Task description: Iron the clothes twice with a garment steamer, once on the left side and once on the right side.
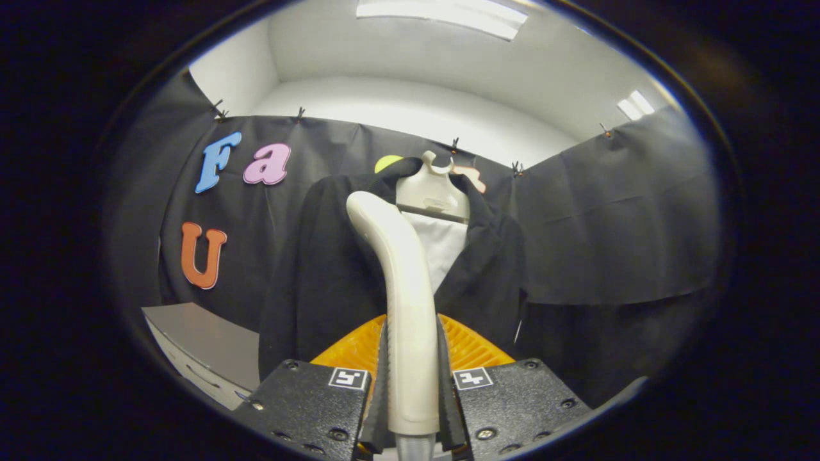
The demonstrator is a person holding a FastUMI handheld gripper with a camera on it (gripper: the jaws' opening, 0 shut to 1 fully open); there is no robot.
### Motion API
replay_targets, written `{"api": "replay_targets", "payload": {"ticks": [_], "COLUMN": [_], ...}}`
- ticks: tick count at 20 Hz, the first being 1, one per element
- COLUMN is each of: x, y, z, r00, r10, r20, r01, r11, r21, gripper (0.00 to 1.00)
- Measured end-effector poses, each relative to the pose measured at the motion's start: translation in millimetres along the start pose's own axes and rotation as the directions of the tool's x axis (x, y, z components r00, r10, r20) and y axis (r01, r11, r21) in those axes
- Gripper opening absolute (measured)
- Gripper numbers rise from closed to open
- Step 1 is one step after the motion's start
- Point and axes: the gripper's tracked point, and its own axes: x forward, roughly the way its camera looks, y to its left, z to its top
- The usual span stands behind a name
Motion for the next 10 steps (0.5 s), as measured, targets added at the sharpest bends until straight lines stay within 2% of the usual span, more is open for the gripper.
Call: {"api": "replay_targets", "payload": {"ticks": [10], "x": [-22.1], "y": [10.1], "z": [-51.9], "r00": [0.993], "r10": [-0.049], "r20": [-0.104], "r01": [0.041], "r11": [0.996], "r21": [-0.080], "gripper": [0.35]}}
